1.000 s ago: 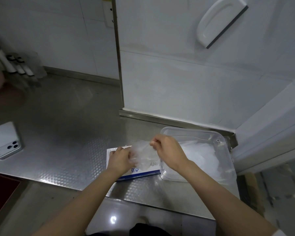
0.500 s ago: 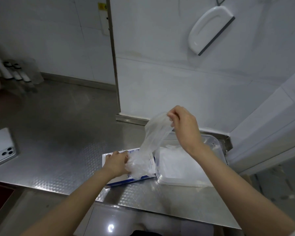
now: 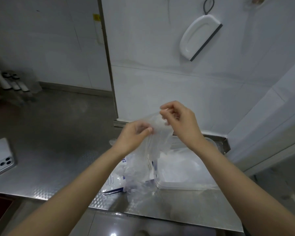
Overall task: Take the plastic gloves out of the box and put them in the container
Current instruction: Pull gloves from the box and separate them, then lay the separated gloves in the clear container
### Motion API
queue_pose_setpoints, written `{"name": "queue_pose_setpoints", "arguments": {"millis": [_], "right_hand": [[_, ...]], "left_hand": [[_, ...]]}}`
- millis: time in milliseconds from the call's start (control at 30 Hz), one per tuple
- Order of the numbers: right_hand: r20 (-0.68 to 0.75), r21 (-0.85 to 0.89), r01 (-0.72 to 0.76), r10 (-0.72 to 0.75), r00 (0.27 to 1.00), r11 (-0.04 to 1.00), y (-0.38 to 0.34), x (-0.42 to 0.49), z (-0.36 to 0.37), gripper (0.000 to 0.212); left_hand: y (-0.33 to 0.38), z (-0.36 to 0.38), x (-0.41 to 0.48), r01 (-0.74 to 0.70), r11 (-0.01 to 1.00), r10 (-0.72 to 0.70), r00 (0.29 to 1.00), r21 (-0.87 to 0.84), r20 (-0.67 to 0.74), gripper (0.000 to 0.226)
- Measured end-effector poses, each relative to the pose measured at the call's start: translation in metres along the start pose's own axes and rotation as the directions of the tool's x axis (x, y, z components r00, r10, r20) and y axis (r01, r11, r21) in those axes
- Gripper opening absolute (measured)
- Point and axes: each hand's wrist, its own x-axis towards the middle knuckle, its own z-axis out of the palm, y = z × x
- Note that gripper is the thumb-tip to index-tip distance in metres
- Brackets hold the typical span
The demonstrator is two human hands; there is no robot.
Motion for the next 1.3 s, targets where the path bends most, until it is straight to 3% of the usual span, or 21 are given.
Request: {"name": "queue_pose_setpoints", "arguments": {"millis": [33, 100, 200, 300, 400, 467, 533, 667, 833, 967, 1033, 1100, 1167, 1300], "right_hand": [[-0.008, 0.098, -0.082, 0.084, 0.996, 0.992, 0.0, -0.001, -0.002, 0.018], [0.122, 0.112, -0.225, 0.211, 0.97, 0.968, 0.008, -0.006, -0.006, 0.04], [0.284, 0.025, -0.282, 0.264, 0.922, 0.959, 0.026, -0.02, 0.001, 0.037], [0.155, 0.118, -0.274, 0.255, 0.955, 0.954, 0.04, -0.023, -0.001, 0.012], [0.055, 0.081, -0.309, 0.305, 0.951, 0.948, 0.046, -0.021, -0.013, 0.024], [0.04, 0.16, -0.363, 0.361, 0.932, 0.918, 0.051, -0.021, -0.02, 0.021], [0.025, 0.225, -0.396, 0.401, 0.916, 0.89, 0.053, -0.023, -0.023, 0.018], [-0.001, 0.175, -0.374, 0.38, 0.925, 0.911, 0.057, -0.026, -0.031, 0.017], [0.18, 0.094, -0.376, 0.356, 0.917, 0.922, 0.054, -0.029, -0.042, 0.015], [0.309, 0.114, -0.41, 0.36, 0.88, 0.905, 0.058, -0.034, -0.05, 0.008], [0.38, 0.119, -0.42, 0.35, 0.856, 0.9, 0.064, -0.04, -0.055, 0.006], [0.457, 0.088, -0.415, 0.334, 0.824, 0.906, 0.074, -0.046, -0.056, 0.018], [0.415, 0.038, -0.434, 0.381, 0.826, 0.9, 0.082, -0.051, -0.056, 0.02], [0.168, 0.058, -0.401, 0.387, 0.907, 0.914, 0.093, -0.036, -0.067, 0.015]], "left_hand": [[0.003, 0.001, -0.001, 0.036, 0.997, -0.036, 0.999, -0.071, -0.001, 0.009], [0.006, 0.002, -0.003, 0.099, 0.983, -0.102, 0.995, -0.156, -0.013, 0.012], [0.007, 0.006, -0.004, 0.126, 0.964, -0.134, 0.991, -0.234, -0.017, 0.017], [0.004, 0.007, -0.004, 0.147, 0.962, -0.159, 0.987, -0.23, -0.033, 0.021], [-0.006, 0.001, -0.006, 0.189, 0.969, -0.202, 0.977, -0.16, -0.066, 0.028], [-0.014, -0.002, -0.008, 0.219, 0.97, -0.226, 0.972, -0.105, -0.057, 0.032], [-0.022, -0.003, -0.009, 0.268, 0.958, -0.271, 0.963, -0.103, -0.012, 0.03], [-0.032, -0.008, -0.005, 0.376, 0.92, -0.368, 0.926, -0.108, 0.089, 0.02], [-0.02, -0.013, 0.01, 0.358, 0.928, -0.308, 0.893, -0.102, 0.329, 0.058], [-0.006, 0.007, 0.017, 0.274, 0.96, -0.237, 0.908, -0.063, 0.345, 0.011], [-0.002, 0.016, 0.019, 0.269, 0.961, -0.235, 0.916, -0.063, 0.326, 0.012], [-0.001, 0.022, 0.022, 0.266, 0.962, -0.235, 0.922, -0.061, 0.308, 0.016], [0.002, 0.026, 0.026, 0.252, 0.968, -0.237, 0.928, -0.018, 0.288, 0.008], [0.012, 0.027, 0.043, 0.183, 0.982, -0.188, 0.956, 0.046, 0.223, 0.01]]}}
